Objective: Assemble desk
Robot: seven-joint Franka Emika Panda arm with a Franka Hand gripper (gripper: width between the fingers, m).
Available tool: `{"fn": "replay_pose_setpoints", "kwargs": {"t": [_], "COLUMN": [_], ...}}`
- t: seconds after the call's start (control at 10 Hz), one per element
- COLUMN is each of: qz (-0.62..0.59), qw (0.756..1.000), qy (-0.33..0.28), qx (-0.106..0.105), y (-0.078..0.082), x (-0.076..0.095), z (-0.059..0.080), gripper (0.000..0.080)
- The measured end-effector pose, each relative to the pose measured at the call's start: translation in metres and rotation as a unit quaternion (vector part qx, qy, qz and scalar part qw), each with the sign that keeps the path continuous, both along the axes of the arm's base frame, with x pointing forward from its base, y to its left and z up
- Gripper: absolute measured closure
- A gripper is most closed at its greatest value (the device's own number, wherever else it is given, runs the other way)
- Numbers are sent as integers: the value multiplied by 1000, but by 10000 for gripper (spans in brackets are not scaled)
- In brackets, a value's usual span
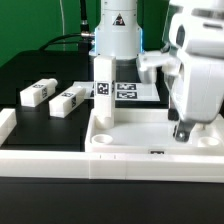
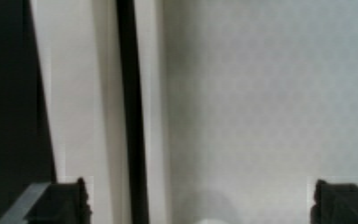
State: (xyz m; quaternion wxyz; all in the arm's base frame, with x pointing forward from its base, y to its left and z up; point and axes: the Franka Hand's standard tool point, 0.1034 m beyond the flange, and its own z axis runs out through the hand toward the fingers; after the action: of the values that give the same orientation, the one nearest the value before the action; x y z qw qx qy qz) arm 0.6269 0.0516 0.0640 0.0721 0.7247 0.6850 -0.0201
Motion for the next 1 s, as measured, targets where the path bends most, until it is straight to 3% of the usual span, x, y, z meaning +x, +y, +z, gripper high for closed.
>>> {"fn": "replay_pose_setpoints", "kwargs": {"t": [0.2, 0.4, 0.6, 0.9, 1.0], "qz": [-10, -19, -26, -41, -104], "qw": [1000, 1000, 999, 999, 994], "qy": [-14, -25, -27, -28, -30], "qx": [0, -1, 0, 2, 7], "y": [-14, -29, -40, -41, -43], "x": [-5, -5, -18, -18, -20], "z": [22, 34, 30, 29, 28], "gripper": [151, 150, 150, 150, 150]}}
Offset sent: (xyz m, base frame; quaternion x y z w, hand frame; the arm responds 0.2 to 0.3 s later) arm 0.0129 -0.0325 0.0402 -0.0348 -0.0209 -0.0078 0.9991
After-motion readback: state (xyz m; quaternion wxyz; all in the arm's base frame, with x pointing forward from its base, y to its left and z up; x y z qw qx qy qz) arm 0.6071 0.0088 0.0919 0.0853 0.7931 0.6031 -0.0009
